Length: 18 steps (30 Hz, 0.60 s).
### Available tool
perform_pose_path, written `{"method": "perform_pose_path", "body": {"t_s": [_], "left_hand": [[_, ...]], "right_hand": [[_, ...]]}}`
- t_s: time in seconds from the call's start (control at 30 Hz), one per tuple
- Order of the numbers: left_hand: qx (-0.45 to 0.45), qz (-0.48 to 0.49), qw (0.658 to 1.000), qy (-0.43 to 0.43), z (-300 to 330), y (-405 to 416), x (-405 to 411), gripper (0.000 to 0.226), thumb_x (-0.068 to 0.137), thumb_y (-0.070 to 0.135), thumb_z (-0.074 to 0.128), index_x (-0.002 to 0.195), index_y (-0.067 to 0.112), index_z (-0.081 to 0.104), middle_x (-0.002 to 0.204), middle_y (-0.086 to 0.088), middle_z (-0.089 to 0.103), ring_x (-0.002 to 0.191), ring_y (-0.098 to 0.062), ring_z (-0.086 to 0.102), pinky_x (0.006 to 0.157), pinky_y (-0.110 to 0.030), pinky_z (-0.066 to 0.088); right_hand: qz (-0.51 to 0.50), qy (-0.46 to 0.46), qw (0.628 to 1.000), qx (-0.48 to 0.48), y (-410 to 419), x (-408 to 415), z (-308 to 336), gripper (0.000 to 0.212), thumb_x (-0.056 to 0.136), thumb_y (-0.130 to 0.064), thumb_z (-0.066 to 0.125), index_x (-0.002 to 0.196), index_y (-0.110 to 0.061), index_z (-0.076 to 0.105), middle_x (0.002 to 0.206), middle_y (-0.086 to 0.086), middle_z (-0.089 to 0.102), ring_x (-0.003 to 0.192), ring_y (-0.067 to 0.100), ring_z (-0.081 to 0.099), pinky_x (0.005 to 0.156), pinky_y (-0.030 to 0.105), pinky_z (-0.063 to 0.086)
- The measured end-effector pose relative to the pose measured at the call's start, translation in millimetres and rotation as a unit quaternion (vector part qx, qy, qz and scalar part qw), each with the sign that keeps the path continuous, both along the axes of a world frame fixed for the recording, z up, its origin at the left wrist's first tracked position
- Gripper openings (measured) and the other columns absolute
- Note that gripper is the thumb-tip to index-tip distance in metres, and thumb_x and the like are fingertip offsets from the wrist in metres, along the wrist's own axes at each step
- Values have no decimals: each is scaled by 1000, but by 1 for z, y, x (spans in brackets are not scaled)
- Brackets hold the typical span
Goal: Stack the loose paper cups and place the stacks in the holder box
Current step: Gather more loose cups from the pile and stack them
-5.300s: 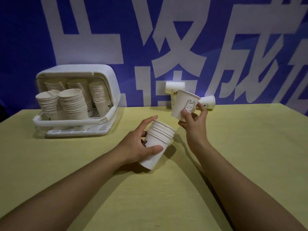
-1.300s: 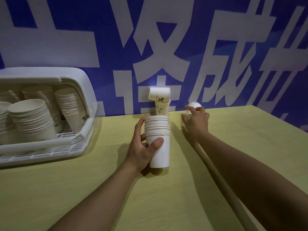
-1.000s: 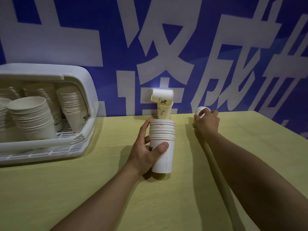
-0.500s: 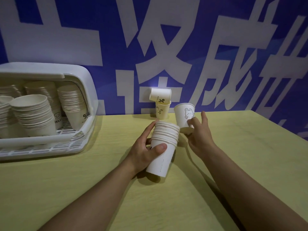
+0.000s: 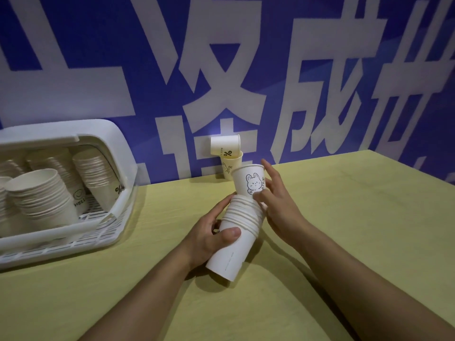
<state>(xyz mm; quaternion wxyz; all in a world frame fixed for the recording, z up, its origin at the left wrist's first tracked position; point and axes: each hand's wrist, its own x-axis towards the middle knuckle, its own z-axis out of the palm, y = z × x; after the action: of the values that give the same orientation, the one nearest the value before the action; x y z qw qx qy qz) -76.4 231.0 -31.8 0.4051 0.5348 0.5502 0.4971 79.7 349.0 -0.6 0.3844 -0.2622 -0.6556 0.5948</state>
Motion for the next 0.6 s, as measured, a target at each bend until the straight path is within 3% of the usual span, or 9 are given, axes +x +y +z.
{"method": "perform_pose_path", "body": {"t_s": [0.13, 0.23, 0.4, 0.6], "left_hand": [[17, 27, 999, -13, -1, 0, 2, 89, 65, 57, 78, 144, 57, 36, 124, -5, 69, 106, -31, 71, 84, -52, 61], [51, 68, 995, -42, -3, 1, 0, 95, 67, 57, 78, 148, 55, 29, 126, -10, 67, 102, -37, 71, 83, -60, 59], [68, 124, 990, -9, -4, -1, 1, 103, 64, 62, 75, 150, 57, 19, 131, -3, 61, 107, -32, 69, 84, -58, 60], [68, 143, 987, 16, -3, -2, 0, 99, 59, 67, 75, 144, 56, 25, 129, -5, 61, 106, -33, 68, 83, -56, 61]], "right_hand": [[-70, -2, 996, 49, -4, 0, 0, 44, 101, -30, 54, 141, -46, 44, 141, -9, 50, 118, 10, 56, 93, 36, 57], [-89, -38, 990, 97, -12, -1, -3, 25, 102, -35, 52, 123, -48, 58, 139, -15, 51, 121, 9, 54, 92, 31, 55], [-54, -74, 989, 113, -24, -6, -6, 34, 103, -34, 51, 135, -41, 56, 135, -18, 56, 112, 5, 56, 81, 21, 49], [-46, -97, 984, 144, -20, -3, -4, 30, 101, -35, 54, 129, -45, 56, 127, -23, 57, 108, 0, 56, 77, 16, 44]]}}
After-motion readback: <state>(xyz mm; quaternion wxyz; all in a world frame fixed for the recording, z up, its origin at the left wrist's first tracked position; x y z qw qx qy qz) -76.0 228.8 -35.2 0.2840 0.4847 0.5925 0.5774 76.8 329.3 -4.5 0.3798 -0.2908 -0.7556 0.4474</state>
